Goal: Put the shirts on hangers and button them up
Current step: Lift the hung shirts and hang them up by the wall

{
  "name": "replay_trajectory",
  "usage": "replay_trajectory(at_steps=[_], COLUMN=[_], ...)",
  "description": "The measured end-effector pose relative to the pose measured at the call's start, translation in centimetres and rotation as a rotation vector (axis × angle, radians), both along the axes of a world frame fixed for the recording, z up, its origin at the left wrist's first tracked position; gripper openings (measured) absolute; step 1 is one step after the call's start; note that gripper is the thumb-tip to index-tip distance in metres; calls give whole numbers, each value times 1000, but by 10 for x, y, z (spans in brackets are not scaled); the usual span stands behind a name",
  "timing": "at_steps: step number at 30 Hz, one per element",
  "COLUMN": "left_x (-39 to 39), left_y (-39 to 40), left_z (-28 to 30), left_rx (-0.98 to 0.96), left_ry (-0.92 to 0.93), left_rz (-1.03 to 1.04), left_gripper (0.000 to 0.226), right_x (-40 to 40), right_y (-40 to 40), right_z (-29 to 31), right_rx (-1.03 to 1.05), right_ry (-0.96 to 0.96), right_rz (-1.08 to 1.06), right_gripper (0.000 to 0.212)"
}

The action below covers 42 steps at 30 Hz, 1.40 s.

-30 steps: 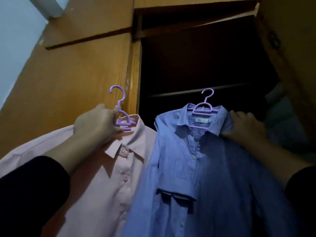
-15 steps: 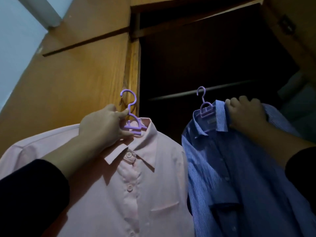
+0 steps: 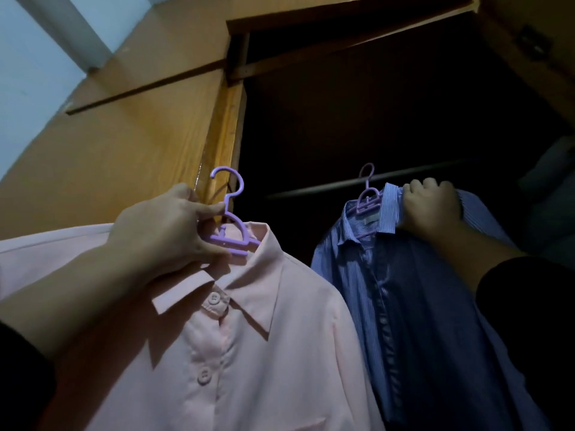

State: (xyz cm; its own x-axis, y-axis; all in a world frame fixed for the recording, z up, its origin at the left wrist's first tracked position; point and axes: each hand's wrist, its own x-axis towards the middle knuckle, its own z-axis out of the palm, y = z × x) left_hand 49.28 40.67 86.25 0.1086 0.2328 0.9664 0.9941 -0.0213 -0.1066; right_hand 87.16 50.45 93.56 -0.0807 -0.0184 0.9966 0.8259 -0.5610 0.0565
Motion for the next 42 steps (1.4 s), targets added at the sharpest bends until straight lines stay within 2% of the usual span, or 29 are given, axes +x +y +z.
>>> replay_trajectory(at_steps=[3, 15, 19, 25, 28, 31, 37, 39, 42], left_x=[8, 16, 16, 12, 13, 14, 16, 15, 14], left_y=[6, 21, 23, 22, 21, 18, 17, 18, 21], left_z=[2, 7, 3, 1, -1, -2, -8, -11, -15], left_rx=[-21, 64, 74, 56, 37, 13, 23, 41, 70], left_ry=[30, 35, 39, 49, 55, 44, 38, 27, 33], left_rz=[24, -8, -19, -31, -37, -53, -95, -123, -132], left_gripper=[111, 111, 102, 106, 106, 100, 94, 92, 82], right_x=[0, 22, 36, 51, 60, 58, 5, -27, -69], right_y=[7, 24, 31, 36, 38, 36, 14, -3, -20], right_z=[11, 33, 22, 19, 12, 1, -47, -72, -102], right_rx=[-25, -69, -67, -36, -54, -138, -62, -171, -437], right_ry=[6, 33, -15, 94, 35, 23, -202, -180, -180], right_rz=[-32, -13, -22, -131, -74, 78, 850, 1080, 1198], right_gripper=[62, 55, 39, 26, 36, 53, 56, 60, 89])
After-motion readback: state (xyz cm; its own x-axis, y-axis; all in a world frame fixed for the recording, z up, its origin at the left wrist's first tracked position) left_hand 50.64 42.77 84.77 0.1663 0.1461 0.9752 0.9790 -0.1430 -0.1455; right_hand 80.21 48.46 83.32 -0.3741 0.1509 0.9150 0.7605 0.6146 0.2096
